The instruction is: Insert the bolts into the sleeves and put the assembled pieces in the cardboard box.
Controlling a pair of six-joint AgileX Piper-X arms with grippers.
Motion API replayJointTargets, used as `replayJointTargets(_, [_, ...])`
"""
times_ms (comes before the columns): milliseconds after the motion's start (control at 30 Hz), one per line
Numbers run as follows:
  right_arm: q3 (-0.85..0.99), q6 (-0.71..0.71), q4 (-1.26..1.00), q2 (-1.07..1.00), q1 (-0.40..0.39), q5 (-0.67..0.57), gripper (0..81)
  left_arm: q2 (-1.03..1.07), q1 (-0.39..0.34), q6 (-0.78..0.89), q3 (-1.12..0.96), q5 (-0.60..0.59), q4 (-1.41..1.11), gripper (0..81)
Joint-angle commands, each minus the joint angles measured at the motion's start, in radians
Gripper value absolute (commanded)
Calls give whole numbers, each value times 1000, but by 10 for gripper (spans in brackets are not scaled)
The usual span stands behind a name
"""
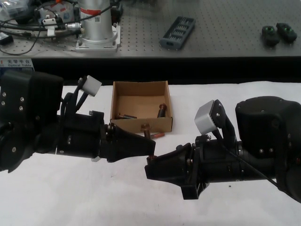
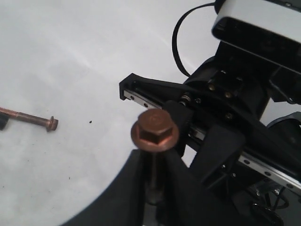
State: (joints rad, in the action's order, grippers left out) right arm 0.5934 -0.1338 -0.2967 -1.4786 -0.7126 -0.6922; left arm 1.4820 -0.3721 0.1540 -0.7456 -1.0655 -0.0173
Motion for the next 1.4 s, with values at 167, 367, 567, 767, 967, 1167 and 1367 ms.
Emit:
replayJointTargets(167, [3, -24, -32, 9, 2, 32, 11, -33, -2, -26, -12, -19, -5, 204])
replayJointTargets(367, [3, -24, -32, 9, 2, 32, 11, -84, -2, -37, -12, 215, -5, 570])
replayJointTargets(567, [24, -30, -13, 9, 14, 90, 11, -183, 2, -78, -24, 396, 2, 537])
replayJointTargets(767, [201, -30, 105, -67, 85, 121, 11, -304, 59, -220, -24, 661, 134, 537])
replayJointTargets(967, [507, -30, 209, -309, 134, 121, 11, -374, 135, -250, -24, 838, 389, 476])
replayJointTargets(1167, [908, -55, 460, -558, 134, 231, 11, -421, 149, -241, -24, 855, 528, 391])
replayJointTargets(1367, [1208, -125, 641, -728, 134, 307, 11, -452, 149, -235, -24, 855, 546, 365])
